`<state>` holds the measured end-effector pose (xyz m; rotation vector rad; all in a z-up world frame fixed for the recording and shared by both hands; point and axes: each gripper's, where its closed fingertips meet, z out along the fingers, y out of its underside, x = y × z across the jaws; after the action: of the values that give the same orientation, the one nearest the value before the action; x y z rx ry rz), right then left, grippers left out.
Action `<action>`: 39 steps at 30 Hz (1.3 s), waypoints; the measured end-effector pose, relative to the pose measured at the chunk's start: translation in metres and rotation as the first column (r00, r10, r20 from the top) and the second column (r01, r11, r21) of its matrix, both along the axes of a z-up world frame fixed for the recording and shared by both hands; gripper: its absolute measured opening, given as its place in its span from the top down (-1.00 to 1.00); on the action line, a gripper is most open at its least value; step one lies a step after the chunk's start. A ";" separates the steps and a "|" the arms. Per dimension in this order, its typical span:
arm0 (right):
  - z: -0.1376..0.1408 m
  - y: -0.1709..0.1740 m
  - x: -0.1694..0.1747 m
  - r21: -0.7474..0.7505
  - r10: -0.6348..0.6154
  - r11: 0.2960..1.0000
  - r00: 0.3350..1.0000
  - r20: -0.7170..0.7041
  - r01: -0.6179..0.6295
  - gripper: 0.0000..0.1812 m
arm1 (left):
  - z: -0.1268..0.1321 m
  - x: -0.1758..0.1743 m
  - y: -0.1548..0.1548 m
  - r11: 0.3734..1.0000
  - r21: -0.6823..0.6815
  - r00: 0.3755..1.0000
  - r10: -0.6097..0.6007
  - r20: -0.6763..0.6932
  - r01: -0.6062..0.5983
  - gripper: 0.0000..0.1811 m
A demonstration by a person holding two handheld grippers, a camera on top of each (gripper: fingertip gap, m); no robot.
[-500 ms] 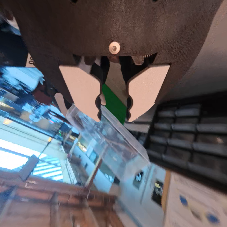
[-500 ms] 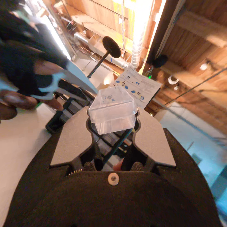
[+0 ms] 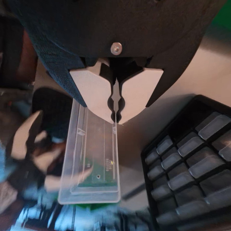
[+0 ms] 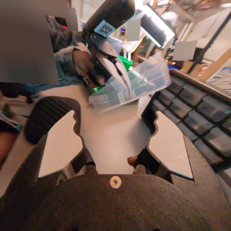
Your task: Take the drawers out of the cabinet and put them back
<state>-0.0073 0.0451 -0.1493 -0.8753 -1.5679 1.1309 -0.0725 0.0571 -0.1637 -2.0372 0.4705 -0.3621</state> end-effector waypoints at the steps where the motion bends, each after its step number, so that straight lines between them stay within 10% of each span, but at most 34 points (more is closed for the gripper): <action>1: 0.007 0.001 0.003 -0.008 0.041 0.999 0.999 0.012 -0.041 -0.26 | -0.006 0.001 -0.008 0.997 -0.047 0.994 -0.066 -0.083 0.063 0.98; 13: -0.002 -0.029 -0.014 0.163 0.271 0.932 0.922 0.277 -0.323 0.16 | -0.004 0.023 -0.033 0.929 -0.145 0.847 -0.370 -0.382 0.341 0.98; 22: 0.064 0.001 0.027 -0.067 0.304 0.942 0.919 -0.253 -0.330 0.18 | 0.091 0.012 -0.055 0.825 0.559 0.958 -0.219 0.184 0.081 -0.24; 35: 0.055 -0.008 0.027 -0.171 0.428 0.862 0.865 -0.262 -0.478 0.18 | 0.069 0.063 -0.044 0.808 0.587 0.978 -0.163 0.129 0.057 0.28; 39: 0.051 0.005 0.017 -0.293 0.422 0.842 0.891 -0.168 -0.454 0.13 | 0.071 0.053 -0.039 0.789 0.602 0.976 -0.018 0.218 -0.120 0.29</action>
<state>0.0100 0.0498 -0.0980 -0.6670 -1.5670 1.7772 -0.0194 0.0183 -0.0926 -1.3502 0.3386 -0.3350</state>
